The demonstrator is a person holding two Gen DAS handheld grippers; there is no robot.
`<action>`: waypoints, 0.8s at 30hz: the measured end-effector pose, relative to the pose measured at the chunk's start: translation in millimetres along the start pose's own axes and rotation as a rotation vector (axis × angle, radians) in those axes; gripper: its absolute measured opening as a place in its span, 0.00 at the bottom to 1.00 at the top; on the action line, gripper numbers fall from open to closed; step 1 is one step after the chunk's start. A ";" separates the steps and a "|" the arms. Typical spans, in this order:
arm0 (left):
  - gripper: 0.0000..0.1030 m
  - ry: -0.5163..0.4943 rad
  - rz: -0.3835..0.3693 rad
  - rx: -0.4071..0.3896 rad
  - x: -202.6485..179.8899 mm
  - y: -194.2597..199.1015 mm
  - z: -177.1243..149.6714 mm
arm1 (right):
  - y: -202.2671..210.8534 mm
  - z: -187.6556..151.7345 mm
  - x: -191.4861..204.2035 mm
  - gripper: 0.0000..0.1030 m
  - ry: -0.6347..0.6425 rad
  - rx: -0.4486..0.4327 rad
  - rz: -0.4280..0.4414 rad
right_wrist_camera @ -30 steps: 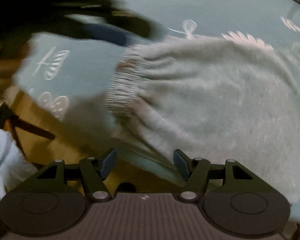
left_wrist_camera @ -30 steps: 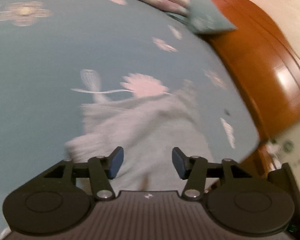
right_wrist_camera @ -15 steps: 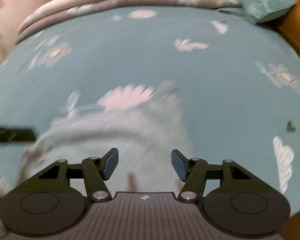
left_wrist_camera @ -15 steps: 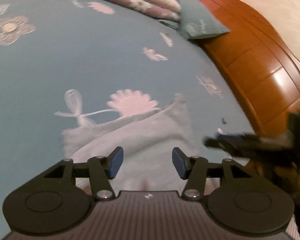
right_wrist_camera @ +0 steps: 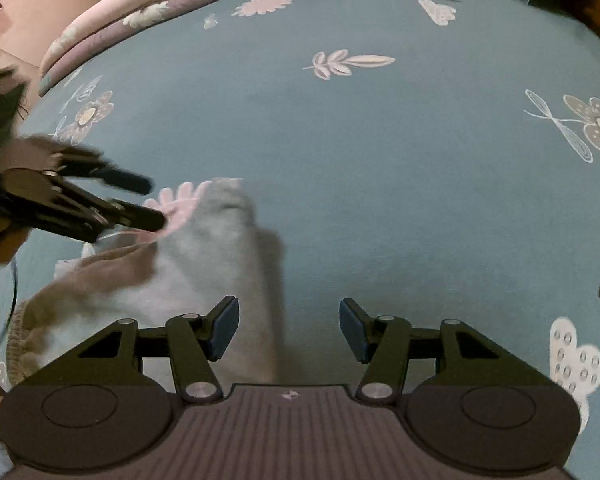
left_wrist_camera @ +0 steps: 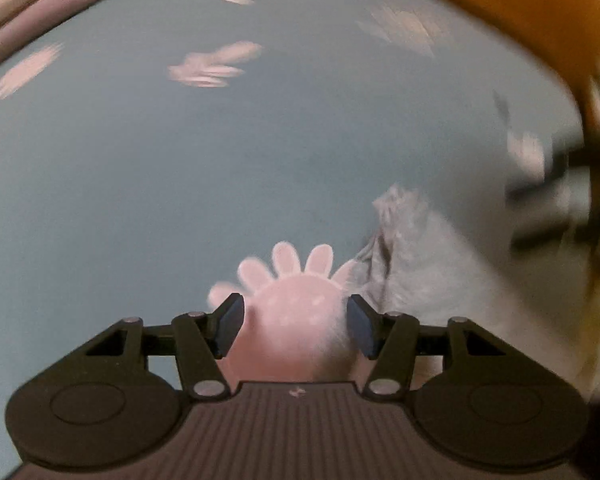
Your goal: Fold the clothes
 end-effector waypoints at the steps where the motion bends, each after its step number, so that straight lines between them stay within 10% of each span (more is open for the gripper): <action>1: 0.54 -0.037 -0.038 0.005 -5.1 -1.6 6.0 | -0.6 3.3 -7.1 0.60 -0.002 0.003 0.009; 5: 0.54 -0.162 -0.117 0.001 -24.0 5.1 18.4 | -4.6 16.2 -32.4 0.61 -0.032 -0.004 0.029; 14: 0.56 -0.077 -0.069 0.047 -29.0 -15.8 1.8 | -22.7 44.1 -50.8 0.63 0.003 0.037 0.074; 24: 0.56 0.472 -0.055 -0.125 48.6 -28.2 37.3 | -29.7 60.8 -39.1 0.64 0.056 0.052 0.061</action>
Point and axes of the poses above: each gripper's, at about its wrist camera, not at the fingertips, and y roughly against the way its jaws point, x to its left, z to its top, the point moved 1 cm from there along -y, roughly the way its jaws point, and after that the axes turned 15 degrees about z, right-handed, at the moved point
